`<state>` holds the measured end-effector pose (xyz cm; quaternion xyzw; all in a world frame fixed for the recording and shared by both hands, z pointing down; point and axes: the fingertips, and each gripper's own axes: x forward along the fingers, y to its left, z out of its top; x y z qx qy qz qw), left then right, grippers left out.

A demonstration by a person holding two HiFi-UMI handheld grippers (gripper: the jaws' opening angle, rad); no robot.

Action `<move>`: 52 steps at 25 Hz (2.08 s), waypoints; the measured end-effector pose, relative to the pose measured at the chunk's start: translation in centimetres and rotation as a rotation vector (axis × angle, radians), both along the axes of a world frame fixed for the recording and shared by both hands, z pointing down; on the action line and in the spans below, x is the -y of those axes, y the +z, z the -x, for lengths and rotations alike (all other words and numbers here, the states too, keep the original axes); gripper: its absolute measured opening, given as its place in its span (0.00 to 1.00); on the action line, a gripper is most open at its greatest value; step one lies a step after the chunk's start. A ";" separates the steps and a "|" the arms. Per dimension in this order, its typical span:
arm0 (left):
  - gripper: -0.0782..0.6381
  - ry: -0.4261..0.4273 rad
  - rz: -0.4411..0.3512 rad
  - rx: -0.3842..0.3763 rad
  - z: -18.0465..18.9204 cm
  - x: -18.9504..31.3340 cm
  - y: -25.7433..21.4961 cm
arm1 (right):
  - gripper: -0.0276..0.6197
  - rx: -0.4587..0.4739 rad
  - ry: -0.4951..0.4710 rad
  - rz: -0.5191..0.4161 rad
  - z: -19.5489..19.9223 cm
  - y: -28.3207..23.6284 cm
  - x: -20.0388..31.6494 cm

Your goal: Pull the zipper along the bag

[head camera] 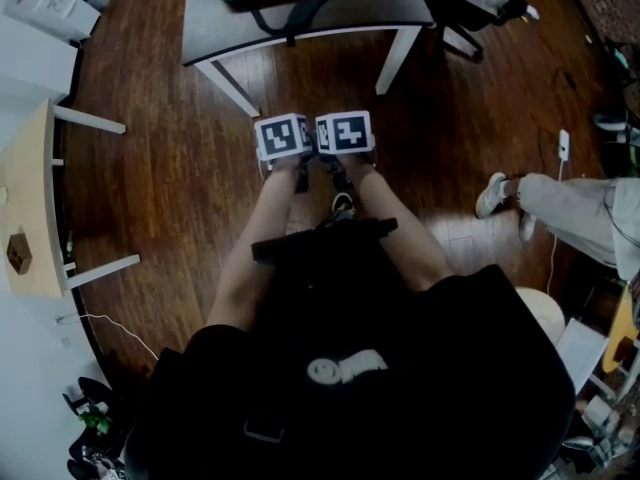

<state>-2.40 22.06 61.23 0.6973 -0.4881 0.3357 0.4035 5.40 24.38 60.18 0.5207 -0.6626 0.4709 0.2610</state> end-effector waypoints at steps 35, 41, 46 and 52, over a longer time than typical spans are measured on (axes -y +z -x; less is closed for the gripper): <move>0.11 0.008 0.027 -0.005 -1.7 9.8 1.3 | 0.07 -0.031 0.023 0.000 -2.3 0.5 10.4; 0.11 0.024 0.063 -0.009 -0.4 12.4 1.8 | 0.07 -0.058 0.032 -0.024 -1.3 0.4 14.3; 0.11 0.039 0.075 -0.024 0.9 15.2 1.7 | 0.07 -0.078 0.043 -0.077 0.2 -0.5 18.3; 0.11 0.060 0.072 -0.045 2.2 17.2 1.4 | 0.07 -0.104 0.064 -0.074 1.4 -0.6 20.1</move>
